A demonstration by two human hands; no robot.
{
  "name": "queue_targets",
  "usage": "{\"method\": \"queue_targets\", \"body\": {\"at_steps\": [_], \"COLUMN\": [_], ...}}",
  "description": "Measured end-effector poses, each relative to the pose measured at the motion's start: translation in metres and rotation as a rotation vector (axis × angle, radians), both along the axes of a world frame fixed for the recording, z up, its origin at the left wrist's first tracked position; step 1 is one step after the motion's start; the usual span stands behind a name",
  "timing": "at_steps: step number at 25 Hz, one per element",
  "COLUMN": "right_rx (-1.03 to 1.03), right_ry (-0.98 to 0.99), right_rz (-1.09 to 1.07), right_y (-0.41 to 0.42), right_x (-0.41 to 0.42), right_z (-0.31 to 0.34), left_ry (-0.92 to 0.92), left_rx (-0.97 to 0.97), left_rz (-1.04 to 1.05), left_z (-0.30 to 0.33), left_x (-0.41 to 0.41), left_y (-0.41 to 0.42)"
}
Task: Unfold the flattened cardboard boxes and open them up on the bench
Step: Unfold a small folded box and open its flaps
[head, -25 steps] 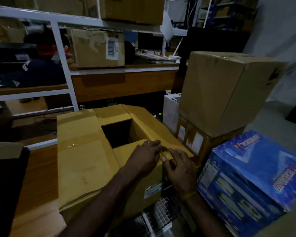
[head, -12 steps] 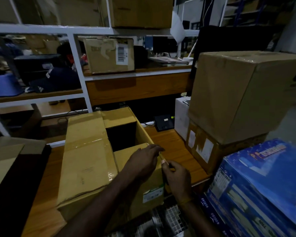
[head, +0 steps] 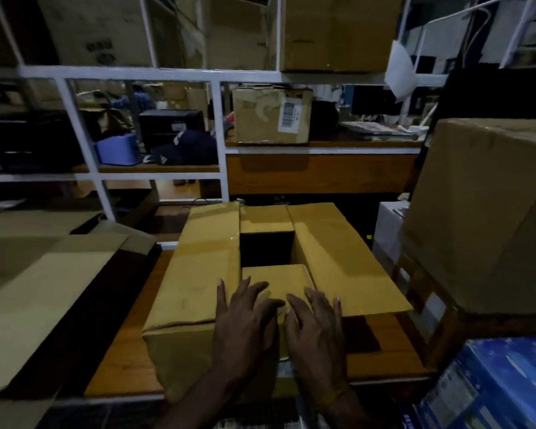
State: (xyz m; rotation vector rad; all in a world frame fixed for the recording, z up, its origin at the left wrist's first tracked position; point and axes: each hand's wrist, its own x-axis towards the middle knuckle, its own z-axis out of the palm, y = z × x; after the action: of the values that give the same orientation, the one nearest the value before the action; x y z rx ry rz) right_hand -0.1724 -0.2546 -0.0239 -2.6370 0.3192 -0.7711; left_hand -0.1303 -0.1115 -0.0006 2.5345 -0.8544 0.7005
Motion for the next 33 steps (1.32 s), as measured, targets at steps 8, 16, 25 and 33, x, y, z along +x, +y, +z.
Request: {"method": "queue_targets", "body": {"at_steps": [8, 16, 25, 33], "right_rx": [-0.095, 0.216, -0.215, -0.216], "right_ry": [0.365, 0.046, 0.285, 0.462], "right_rz": [0.294, 0.672, 0.894, 0.887], "right_y": [0.040, 0.093, 0.169, 0.183], "right_x": [0.030, 0.050, 0.105, 0.117], "right_z": [0.036, 0.037, 0.056, 0.047], "left_ry": [0.082, -0.074, -0.262, 0.269], "left_rx": [-0.001, -0.289, -0.192, -0.475], "left_rz": [0.257, 0.121, 0.559, 0.377], "left_z": [-0.015, 0.015, 0.000, -0.036], "left_x": [-0.001, 0.003, 0.026, 0.014], "left_y": [0.072, 0.120, 0.187, 0.203]}}
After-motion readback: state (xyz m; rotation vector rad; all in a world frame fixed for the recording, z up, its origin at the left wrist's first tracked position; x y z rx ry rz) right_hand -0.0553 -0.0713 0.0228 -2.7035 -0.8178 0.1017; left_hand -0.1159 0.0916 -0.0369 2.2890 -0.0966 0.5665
